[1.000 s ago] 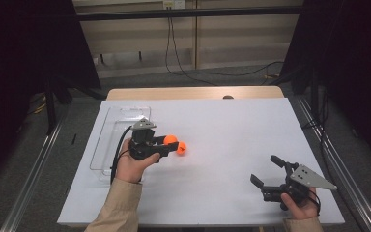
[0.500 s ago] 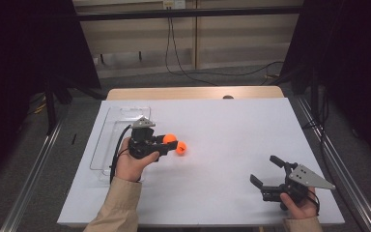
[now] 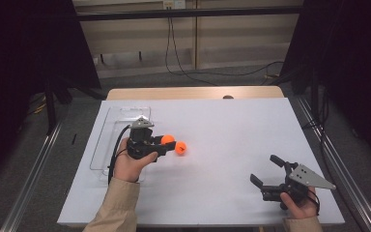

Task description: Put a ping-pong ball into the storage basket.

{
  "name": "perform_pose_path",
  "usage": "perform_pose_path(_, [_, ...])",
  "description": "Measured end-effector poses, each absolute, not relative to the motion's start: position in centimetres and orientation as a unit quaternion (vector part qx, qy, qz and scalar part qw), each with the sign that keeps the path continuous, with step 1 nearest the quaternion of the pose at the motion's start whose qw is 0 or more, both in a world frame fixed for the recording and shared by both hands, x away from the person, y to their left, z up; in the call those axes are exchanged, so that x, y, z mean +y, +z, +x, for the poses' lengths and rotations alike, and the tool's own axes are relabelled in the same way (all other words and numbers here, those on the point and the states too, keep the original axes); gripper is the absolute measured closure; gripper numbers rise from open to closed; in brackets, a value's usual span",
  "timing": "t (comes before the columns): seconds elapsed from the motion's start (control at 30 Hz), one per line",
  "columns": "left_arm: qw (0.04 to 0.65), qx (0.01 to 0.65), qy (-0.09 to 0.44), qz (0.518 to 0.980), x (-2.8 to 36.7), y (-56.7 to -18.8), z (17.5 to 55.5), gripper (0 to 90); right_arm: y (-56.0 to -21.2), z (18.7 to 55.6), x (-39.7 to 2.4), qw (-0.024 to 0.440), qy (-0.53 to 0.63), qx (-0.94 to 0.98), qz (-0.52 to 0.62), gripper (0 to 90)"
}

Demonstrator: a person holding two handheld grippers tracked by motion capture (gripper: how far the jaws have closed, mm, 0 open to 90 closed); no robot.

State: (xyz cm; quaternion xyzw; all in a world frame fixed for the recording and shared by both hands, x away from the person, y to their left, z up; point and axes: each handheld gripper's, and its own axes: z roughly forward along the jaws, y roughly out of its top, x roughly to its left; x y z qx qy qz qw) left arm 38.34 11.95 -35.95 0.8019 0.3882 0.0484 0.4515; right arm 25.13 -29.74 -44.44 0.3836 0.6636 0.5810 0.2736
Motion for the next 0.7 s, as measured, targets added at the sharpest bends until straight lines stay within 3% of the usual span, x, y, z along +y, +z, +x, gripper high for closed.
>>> perform_pose_path(0.7, [0.452,0.406,0.059,0.792,13.1,-35.7,38.6,50.9,-44.5,25.2,-29.8,0.272,0.581,0.663,0.384,0.7])
